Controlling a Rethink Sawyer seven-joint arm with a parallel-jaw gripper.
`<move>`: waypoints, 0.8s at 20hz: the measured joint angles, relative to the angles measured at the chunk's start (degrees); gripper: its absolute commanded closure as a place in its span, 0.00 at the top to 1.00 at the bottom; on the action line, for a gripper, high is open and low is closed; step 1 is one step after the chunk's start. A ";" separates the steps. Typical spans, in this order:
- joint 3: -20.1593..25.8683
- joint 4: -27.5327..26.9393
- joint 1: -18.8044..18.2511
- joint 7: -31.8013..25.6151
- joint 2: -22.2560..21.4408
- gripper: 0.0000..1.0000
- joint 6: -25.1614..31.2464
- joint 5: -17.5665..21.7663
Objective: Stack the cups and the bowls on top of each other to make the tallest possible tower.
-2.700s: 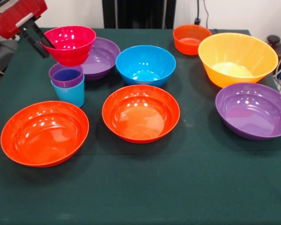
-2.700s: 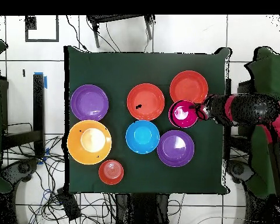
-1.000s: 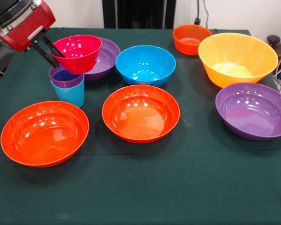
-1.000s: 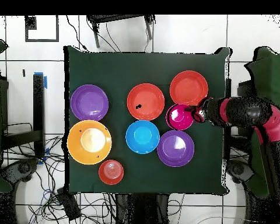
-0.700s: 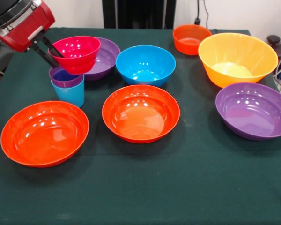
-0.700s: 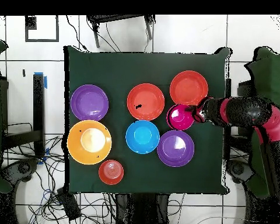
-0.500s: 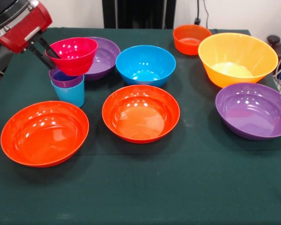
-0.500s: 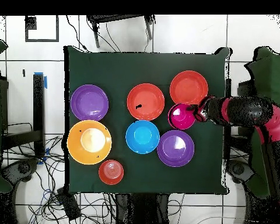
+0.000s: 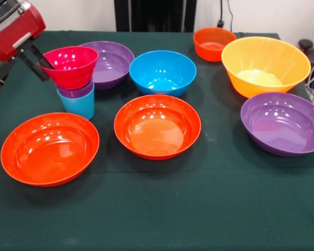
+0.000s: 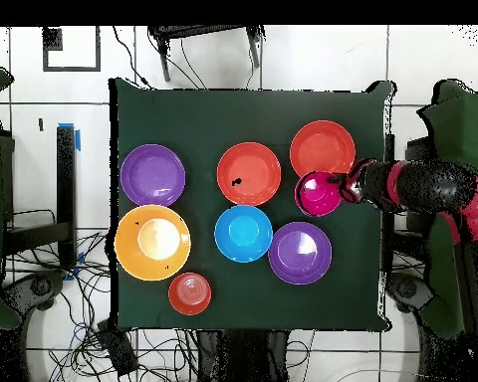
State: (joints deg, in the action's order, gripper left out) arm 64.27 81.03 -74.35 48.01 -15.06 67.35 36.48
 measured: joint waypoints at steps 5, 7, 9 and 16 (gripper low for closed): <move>0.00 -0.50 0.00 0.00 0.00 0.00 -0.01 -0.01; -0.01 -0.48 0.00 0.00 0.01 0.00 0.00 0.00; -0.03 -0.49 0.00 0.00 0.01 0.00 0.00 0.00; -0.24 -0.49 0.00 0.00 0.01 0.00 -0.01 0.20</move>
State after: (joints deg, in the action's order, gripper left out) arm 64.03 80.54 -74.35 48.01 -15.06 67.34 36.68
